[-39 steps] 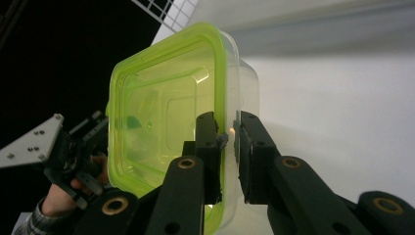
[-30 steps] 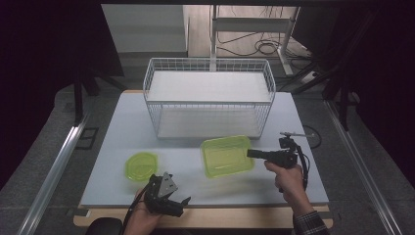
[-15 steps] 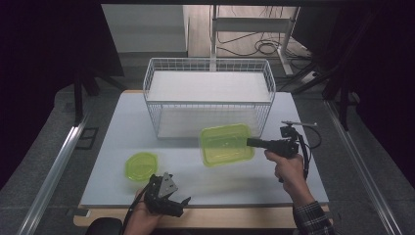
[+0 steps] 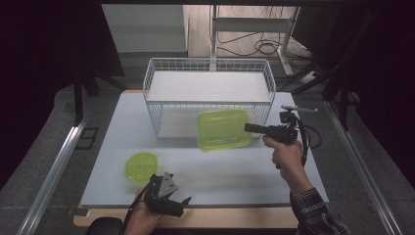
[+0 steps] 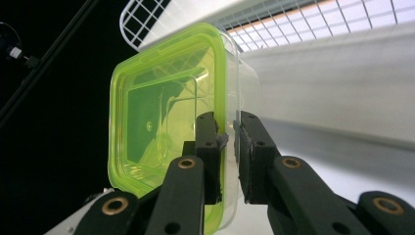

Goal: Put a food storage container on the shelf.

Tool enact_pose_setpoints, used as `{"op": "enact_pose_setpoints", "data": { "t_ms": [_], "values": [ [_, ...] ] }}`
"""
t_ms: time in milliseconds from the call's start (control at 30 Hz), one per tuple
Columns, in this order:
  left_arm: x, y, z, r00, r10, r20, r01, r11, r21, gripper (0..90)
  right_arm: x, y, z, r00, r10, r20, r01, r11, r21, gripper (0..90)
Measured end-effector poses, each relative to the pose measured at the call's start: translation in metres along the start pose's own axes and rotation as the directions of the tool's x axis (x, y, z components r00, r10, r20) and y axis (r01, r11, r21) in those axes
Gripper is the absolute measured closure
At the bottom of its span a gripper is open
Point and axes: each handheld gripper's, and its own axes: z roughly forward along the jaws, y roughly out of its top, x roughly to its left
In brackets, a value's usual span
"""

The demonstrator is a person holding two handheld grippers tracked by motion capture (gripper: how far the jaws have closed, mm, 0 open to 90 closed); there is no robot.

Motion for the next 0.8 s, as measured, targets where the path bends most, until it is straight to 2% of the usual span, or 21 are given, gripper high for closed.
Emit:
{"op": "enact_pose_setpoints", "data": {
  "t_ms": [333, 600, 667, 733, 800],
  "values": [
    [0.001, 0.001, 0.0, 1.0, 0.003, 0.002, -0.003, 0.9999, -0.012, 5.3, 0.019, 0.025, 0.001, 0.9998, -0.02, 0.005, 0.02, 0.998, -0.052, 80.0],
    [0.003, 0.0, -0.001, 0.9993, -0.022, 0.029, 0.023, 0.9995, -0.023, 4.4, 0.025, 0.048, 0.008, 0.9997, -0.014, 0.018, 0.015, 0.996, -0.086, 80.0],
    [0.004, 0.0, -0.001, 0.9979, -0.045, 0.047, 0.046, 0.9988, -0.016, 4.3, 0.026, 0.055, 0.011, 0.9992, -0.013, 0.036, 0.016, 0.996, -0.093, 80.0],
    [0.005, 0.001, -0.002, 0.9938, -0.08, 0.077, 0.082, 0.9964, -0.021, 4.3, 0.026, 0.061, 0.014, 0.9989, -0.008, 0.045, 0.012, 0.995, -0.101, 80.0],
    [0.005, 0.001, -0.002, 0.9924, -0.088, 0.086, 0.09, 0.9956, -0.026, 4.1, 0.027, 0.066, 0.017, 0.9985, -0.007, 0.054, 0.013, 0.994, -0.107, 80.0]
  ]
}}
